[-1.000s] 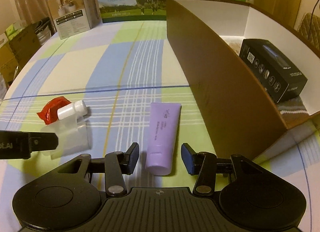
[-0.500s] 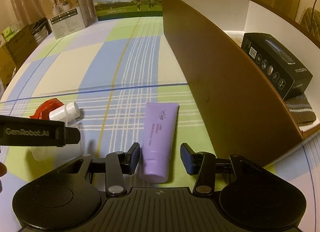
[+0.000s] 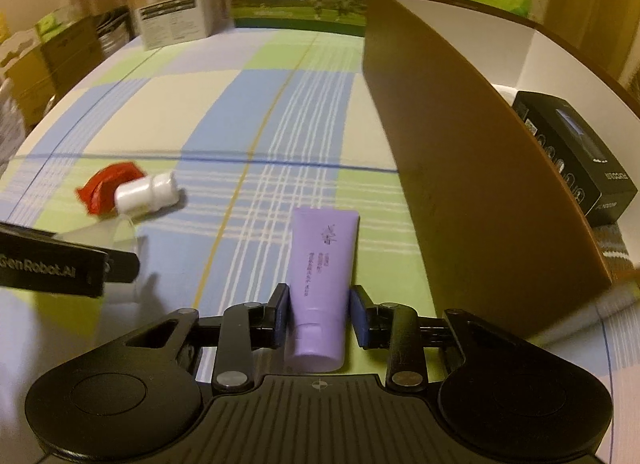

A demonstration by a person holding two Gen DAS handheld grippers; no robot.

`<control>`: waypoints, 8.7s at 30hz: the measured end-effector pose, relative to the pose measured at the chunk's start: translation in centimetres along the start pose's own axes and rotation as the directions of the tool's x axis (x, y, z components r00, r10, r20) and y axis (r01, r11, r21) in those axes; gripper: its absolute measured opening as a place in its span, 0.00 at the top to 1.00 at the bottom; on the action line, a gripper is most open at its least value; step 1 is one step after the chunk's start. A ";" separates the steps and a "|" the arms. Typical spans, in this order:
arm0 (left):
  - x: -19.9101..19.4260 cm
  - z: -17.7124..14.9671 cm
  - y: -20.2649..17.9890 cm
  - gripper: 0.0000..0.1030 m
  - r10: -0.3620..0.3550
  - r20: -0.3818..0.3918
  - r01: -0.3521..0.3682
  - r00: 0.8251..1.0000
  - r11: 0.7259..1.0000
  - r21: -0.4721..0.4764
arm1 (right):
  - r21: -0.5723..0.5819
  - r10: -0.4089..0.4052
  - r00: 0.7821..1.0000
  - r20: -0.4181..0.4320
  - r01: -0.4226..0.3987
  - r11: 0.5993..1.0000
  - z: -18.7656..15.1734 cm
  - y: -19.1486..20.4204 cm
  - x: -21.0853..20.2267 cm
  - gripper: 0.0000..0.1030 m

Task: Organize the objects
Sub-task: 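Grasp the purple tube with the right tool while the left tool grasps the clear cup, then carry the purple tube and clear cup over the brown box with both tools, then lower and release the tube and cup into the brown box with both tools, then move both tools back toward the red packet and white bottle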

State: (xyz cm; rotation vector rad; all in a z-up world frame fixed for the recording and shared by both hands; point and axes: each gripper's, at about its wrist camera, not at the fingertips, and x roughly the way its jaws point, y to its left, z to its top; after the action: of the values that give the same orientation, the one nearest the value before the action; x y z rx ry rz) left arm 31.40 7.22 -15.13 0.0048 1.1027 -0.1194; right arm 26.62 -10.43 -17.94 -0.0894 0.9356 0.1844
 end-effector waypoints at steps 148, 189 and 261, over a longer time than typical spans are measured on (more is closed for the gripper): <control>-4.0 8.3 -27.1 0.14 -0.175 0.207 0.062 0.963 0.886 0.459 | 0.162 0.076 0.988 0.132 -0.097 0.982 6.2 -27.2 -9.1 0.30; -10.9 4.5 -18.3 0.09 -0.176 0.207 0.103 0.962 0.942 0.321 | 0.129 0.153 0.972 0.180 -0.177 0.976 4.0 -21.2 -14.4 0.06; -6.7 1.7 8.1 0.09 0.002 0.066 -0.005 0.998 0.999 0.050 | -0.046 0.300 0.954 0.017 -0.299 0.953 5.2 6.2 -2.3 0.32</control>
State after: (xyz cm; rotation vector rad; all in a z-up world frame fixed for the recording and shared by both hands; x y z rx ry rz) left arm 30.70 15.81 -8.86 0.0473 1.0333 -0.1432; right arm 28.15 -3.85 -12.98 0.0157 0.9187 0.4863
